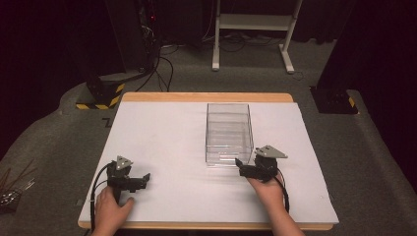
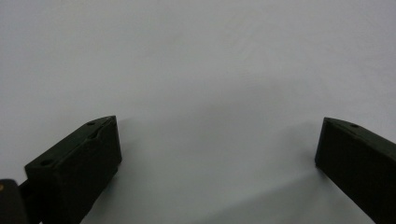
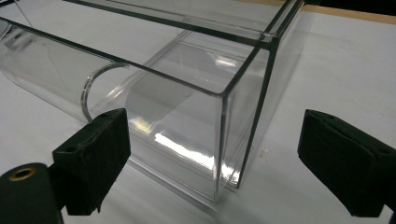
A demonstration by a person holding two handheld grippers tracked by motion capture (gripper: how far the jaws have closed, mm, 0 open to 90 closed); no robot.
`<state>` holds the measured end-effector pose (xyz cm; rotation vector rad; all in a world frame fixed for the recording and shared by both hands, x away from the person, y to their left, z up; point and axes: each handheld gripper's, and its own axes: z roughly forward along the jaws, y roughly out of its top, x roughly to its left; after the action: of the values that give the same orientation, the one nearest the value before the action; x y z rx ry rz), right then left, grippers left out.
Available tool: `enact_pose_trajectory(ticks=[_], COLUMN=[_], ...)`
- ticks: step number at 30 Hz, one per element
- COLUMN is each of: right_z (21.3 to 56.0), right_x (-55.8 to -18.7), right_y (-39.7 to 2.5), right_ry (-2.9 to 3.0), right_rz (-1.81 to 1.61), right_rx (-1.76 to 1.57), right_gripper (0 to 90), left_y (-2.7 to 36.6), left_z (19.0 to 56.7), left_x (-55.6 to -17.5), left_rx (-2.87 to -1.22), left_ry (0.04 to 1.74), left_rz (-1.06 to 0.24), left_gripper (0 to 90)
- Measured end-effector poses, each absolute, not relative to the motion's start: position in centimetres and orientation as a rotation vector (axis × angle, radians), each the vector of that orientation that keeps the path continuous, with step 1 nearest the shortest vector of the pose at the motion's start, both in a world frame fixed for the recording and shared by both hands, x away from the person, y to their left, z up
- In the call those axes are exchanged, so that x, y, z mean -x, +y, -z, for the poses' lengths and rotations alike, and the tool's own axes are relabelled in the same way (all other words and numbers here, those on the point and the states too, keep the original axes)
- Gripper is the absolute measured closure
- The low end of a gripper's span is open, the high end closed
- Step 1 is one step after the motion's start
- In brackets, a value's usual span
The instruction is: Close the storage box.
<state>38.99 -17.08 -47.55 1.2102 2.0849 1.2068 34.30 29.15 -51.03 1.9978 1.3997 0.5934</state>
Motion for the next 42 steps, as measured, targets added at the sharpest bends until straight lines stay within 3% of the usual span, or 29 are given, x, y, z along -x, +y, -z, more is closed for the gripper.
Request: enact_pose_trajectory(ticks=[42], right_z=[47.7], right_x=[-42.5], right_y=[-16.6], right_ry=[2.033], right_rz=[-1.2], right_rx=[-1.283], right_gripper=[9.5], left_y=[29.2], left_z=[51.0], left_x=[-34.3], left_rx=[-1.999], left_ry=[1.399], left_rz=[-0.595], left_gripper=[0.5])
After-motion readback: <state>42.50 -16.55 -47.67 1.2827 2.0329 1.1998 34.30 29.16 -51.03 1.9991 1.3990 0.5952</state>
